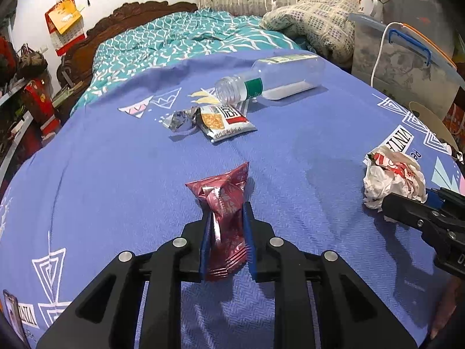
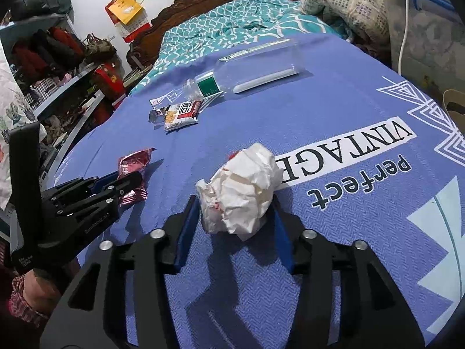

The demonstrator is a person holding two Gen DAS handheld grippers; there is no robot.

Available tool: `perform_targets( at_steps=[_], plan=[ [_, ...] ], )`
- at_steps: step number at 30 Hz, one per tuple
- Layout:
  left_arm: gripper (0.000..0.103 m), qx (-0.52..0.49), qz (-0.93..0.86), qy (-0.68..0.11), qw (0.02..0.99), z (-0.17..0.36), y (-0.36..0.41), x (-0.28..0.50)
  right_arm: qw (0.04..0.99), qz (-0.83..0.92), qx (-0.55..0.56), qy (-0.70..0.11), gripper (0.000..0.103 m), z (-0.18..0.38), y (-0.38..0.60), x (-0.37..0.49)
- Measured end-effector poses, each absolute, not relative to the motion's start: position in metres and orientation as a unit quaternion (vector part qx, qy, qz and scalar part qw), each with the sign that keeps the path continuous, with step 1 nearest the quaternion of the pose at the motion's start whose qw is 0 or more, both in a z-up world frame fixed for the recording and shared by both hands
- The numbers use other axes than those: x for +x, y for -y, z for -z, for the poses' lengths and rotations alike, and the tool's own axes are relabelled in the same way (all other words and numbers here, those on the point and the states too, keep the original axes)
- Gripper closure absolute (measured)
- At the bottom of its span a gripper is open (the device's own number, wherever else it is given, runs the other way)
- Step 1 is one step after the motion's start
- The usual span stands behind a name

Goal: Collect trash
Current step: 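Lift the red wrapper and crumpled paper and carry both toward the wastebasket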

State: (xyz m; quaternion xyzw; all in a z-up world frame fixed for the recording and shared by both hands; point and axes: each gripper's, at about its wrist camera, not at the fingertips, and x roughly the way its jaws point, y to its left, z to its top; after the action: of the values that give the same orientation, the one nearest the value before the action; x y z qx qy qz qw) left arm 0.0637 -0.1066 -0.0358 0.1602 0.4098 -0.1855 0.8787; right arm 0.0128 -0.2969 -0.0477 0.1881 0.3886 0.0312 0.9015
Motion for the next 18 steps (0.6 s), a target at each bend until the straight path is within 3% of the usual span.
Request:
perform_targets(
  at_steps=[18],
  plan=[
    [0.082, 0.152, 0.188, -0.420, 0.875, 0.0383, 0.1055, 0.0670, 0.900, -0.024, 0.193, -0.389, 0.032, 0.0478, 0.2986, 0.0125]
  ],
)
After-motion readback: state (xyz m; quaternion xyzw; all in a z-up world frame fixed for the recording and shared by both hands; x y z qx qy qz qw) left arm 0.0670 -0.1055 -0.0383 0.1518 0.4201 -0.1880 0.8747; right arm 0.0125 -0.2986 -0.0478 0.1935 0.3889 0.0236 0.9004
